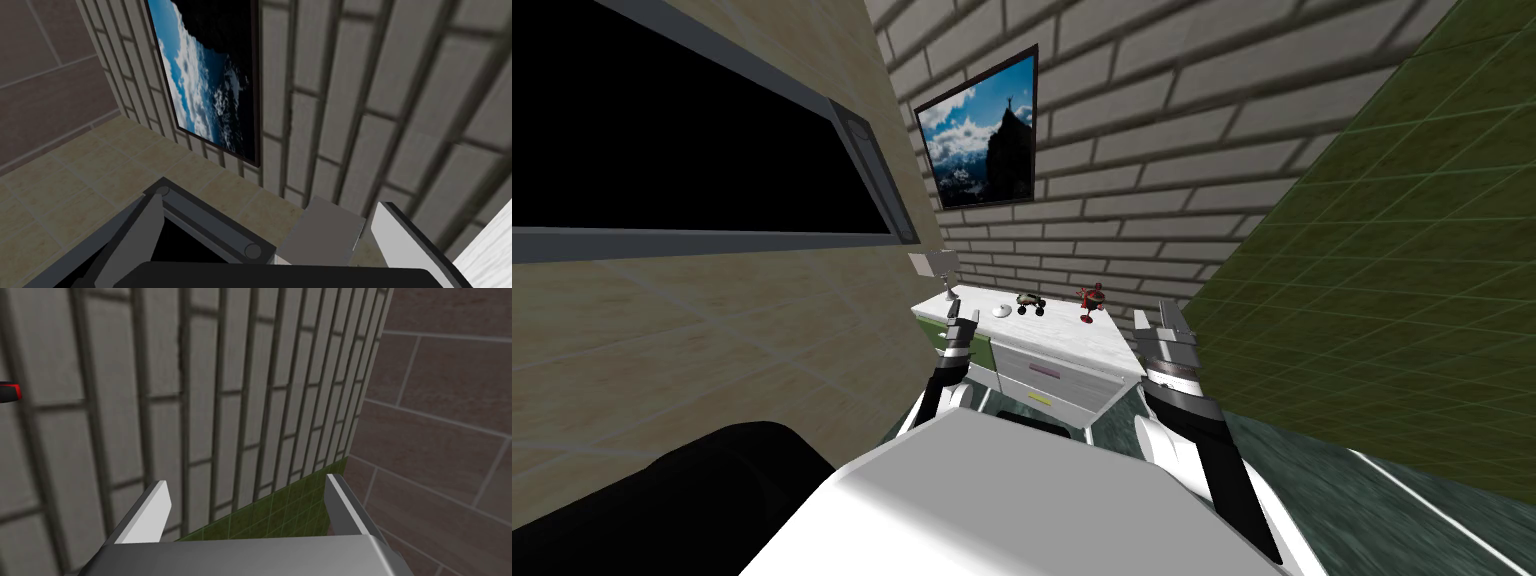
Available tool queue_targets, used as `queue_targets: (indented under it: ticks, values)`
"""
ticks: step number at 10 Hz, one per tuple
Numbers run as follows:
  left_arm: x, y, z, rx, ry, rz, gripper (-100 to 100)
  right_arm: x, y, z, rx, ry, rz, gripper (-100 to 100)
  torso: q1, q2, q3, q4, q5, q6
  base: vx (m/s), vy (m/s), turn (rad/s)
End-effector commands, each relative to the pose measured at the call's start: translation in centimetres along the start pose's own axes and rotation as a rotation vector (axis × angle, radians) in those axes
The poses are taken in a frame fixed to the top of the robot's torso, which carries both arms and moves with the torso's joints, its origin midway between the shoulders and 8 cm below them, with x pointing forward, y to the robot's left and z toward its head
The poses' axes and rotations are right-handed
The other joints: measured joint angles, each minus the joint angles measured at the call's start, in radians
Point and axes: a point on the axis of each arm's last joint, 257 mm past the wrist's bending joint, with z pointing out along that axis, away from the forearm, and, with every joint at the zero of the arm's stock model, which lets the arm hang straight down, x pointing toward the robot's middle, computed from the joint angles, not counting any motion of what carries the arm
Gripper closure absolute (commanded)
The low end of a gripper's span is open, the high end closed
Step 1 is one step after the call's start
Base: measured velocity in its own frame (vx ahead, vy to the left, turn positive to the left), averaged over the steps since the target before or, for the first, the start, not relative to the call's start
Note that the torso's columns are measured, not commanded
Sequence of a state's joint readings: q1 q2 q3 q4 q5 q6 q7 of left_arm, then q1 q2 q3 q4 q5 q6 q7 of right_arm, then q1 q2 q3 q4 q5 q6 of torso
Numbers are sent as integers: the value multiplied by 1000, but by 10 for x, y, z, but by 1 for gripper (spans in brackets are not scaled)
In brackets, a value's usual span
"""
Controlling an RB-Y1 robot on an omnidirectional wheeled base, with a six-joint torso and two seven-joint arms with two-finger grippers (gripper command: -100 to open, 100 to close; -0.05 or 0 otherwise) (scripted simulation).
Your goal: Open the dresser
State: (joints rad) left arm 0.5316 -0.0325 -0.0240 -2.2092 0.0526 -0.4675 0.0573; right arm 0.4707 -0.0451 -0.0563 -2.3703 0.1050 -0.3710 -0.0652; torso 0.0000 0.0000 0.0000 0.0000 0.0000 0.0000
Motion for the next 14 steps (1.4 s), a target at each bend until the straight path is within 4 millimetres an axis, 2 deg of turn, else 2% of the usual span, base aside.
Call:
queue_targets:
  ticks: [1,9,10,11,14]
  values:
    - [0,0,0,0,0,0,0,0,0,0,0,0,0,0,0,40,-82,41,0,0,0,0,0]
    - [0,0,0,0,0,0,0,0,0,0,0,0,0,0,0,618,-1234,617,0,0,0,0,0]
    - [3,5,-1,-11,28,14,-100,0,0,0,0,0,0,0,0,691,-1382,691,0,0,2,-5,-8]
    - [5,9,-2,-22,49,24,-100,0,0,0,0,0,0,0,0,725,-1451,724,0,0,-5,-12,-13]
    - [10,29,-7,-63,109,56,-100,0,0,0,0,0,0,0,0,738,-1476,738,0,0,-13,-22,-20]
